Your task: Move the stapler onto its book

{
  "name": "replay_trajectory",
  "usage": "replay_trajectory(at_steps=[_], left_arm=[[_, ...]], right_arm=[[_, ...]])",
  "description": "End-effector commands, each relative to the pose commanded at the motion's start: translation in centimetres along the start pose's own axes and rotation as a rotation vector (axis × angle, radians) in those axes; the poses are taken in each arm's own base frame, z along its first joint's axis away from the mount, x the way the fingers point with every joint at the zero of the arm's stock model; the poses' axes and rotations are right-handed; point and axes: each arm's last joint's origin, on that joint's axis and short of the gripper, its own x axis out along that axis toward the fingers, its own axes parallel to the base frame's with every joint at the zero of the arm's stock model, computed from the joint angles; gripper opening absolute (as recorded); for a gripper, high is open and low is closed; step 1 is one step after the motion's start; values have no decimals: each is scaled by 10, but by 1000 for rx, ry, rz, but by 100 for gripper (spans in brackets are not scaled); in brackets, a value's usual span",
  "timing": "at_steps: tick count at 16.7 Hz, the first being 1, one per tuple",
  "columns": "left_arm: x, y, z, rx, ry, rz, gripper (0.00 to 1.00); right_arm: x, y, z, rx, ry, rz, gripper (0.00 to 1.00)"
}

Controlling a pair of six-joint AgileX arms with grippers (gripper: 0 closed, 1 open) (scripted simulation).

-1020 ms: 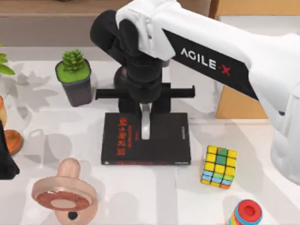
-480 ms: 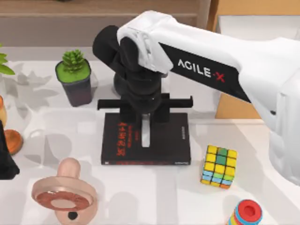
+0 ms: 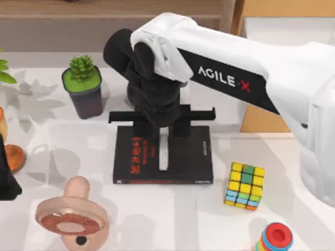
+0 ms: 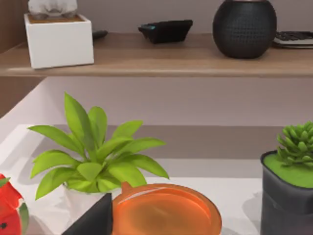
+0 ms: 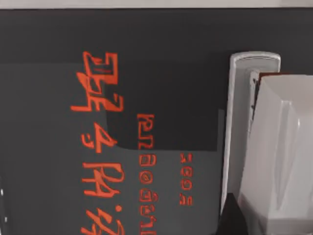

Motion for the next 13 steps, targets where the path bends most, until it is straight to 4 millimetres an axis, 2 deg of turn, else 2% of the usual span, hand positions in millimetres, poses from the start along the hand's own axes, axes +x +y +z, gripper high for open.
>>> replay_trajectory(at_steps=[7,13], left_arm=[[0,0,0,0,0,0,100],[0,0,0,0,0,0,100]], right_arm=[[0,0,0,0,0,0,98],[0,0,0,0,0,0,100]])
